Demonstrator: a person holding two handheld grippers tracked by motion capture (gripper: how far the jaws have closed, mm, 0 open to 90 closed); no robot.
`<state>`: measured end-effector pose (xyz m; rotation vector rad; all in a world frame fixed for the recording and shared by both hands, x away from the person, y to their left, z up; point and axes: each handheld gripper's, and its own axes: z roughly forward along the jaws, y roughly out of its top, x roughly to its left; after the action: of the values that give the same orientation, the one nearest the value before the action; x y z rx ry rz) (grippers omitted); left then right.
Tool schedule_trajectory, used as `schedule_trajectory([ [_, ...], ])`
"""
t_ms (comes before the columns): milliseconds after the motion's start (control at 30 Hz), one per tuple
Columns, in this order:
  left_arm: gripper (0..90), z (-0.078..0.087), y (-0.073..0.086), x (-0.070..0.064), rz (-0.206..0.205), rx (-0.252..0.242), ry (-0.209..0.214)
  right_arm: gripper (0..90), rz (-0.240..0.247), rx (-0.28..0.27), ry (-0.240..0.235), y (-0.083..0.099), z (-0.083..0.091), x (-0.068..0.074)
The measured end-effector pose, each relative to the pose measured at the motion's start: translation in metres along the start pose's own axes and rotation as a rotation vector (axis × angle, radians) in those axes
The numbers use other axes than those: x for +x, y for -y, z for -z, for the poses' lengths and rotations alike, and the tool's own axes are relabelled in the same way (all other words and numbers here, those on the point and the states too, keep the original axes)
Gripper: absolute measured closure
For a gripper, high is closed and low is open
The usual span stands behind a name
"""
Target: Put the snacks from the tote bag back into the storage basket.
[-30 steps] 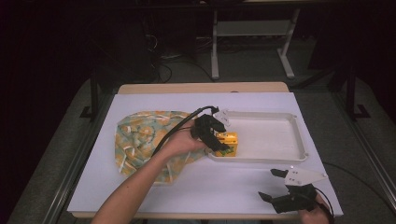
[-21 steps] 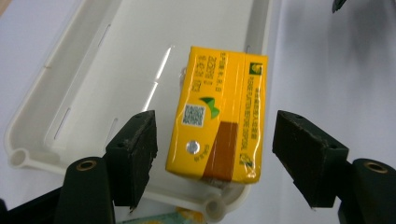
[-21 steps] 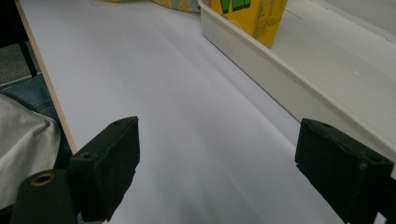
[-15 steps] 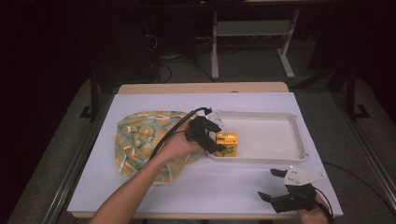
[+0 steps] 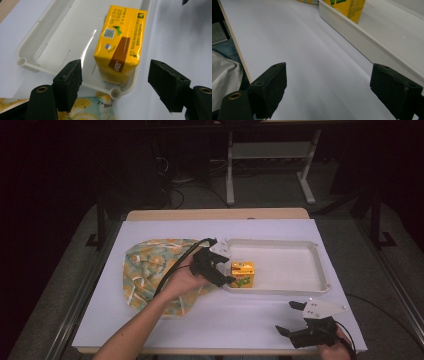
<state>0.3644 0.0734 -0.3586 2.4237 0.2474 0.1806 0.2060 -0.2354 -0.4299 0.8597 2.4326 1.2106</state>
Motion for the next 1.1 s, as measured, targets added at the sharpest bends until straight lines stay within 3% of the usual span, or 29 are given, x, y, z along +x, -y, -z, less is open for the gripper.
schedule_trajectory([
  [133,26.8,0.002,0.007,0.001,0.041,-0.018,0.004,13.5,0.001,0.003,0.002,0.0,0.0,0.0],
  [333,26.3,0.005,0.014,-0.002,0.057,-0.027,-0.013,13.4,-0.005,0.001,0.004,0.001,0.0,-0.001],
  [667,25.9,0.016,0.028,-0.007,0.06,-0.026,-0.039,13.5,-0.01,0.006,0.007,0.001,0.0,-0.001],
  [900,25.9,0.024,0.04,-0.011,0.091,-0.049,-0.048,13.5,-0.003,0.0,0.007,0.001,0.0,-0.001],
  [1100,25.9,0.032,0.048,-0.019,0.078,-0.04,-0.073,13.4,-0.008,0.003,0.01,0.001,0.0,-0.001],
])
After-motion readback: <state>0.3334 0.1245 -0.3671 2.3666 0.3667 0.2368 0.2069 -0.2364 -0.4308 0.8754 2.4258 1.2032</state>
